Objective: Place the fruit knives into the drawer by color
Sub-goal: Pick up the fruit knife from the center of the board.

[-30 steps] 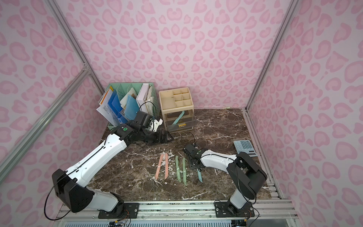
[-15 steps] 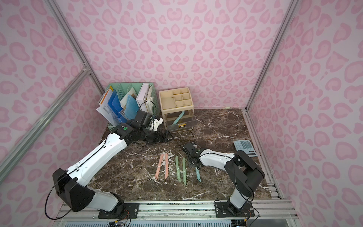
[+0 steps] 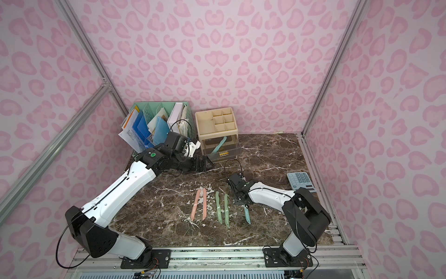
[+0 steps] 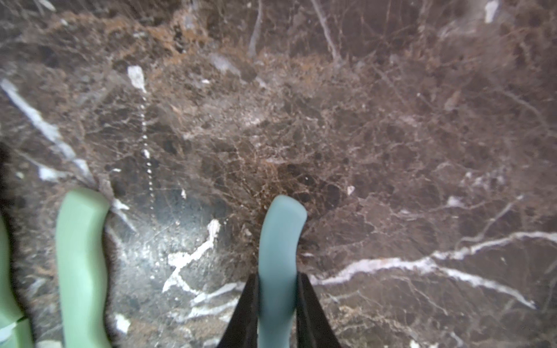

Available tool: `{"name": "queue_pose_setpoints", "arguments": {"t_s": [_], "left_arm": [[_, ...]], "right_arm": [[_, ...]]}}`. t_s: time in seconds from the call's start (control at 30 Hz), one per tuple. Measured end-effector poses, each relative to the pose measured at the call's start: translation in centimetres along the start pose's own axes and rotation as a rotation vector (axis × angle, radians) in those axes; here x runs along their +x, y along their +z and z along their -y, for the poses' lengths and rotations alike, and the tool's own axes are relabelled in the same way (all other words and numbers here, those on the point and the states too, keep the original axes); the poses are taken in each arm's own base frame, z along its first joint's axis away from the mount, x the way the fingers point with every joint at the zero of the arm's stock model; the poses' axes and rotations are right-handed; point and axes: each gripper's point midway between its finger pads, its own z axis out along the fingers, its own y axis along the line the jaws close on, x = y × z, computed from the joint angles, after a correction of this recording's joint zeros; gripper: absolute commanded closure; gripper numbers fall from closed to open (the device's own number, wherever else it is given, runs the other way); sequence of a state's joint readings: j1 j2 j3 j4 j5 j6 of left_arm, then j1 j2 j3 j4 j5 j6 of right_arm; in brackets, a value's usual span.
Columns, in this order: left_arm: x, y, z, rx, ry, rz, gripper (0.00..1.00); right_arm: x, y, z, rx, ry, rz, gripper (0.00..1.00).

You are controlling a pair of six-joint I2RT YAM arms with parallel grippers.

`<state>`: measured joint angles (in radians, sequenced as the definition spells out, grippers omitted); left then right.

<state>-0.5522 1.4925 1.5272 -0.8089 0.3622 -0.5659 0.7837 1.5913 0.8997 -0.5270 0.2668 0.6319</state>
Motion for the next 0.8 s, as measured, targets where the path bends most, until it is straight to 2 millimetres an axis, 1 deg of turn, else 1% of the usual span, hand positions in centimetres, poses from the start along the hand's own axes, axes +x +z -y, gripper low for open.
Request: {"name": "queue_pose_setpoints", "arguments": {"t_s": [0.3,0.4,0.53,0.73,0.8], "left_arm": [[-1.6,-0.7,0.9,0.001,0.024,0.027,0.02],[-2.3,-1.1,1.0,0.000,0.022,0.040,0.02],[-3.2,-1.5,0.9,-0.004,0.017,0.058,0.02],[-4.4,-2.2,0.4,-0.013,0.013,0.087,0.02],[-4.8,-2.5,0.4,-0.015,0.018,0.098,0.02]], "right_arm": [[-2.2,-2.9,0.1,-0.058,0.079,0.043,0.85],[-3.3,-4.3,-0.1,-0.087,0.111,0.063,0.85],[-5.0,-6.1,-0.4,-0.124,0.155,0.095,0.85],[-7.1,-8.7,-0.5,-0.172,0.203,0.128,0.85],[-8.0,-9.9,-0.6,-0.191,0.219,0.149,0.85]]}}
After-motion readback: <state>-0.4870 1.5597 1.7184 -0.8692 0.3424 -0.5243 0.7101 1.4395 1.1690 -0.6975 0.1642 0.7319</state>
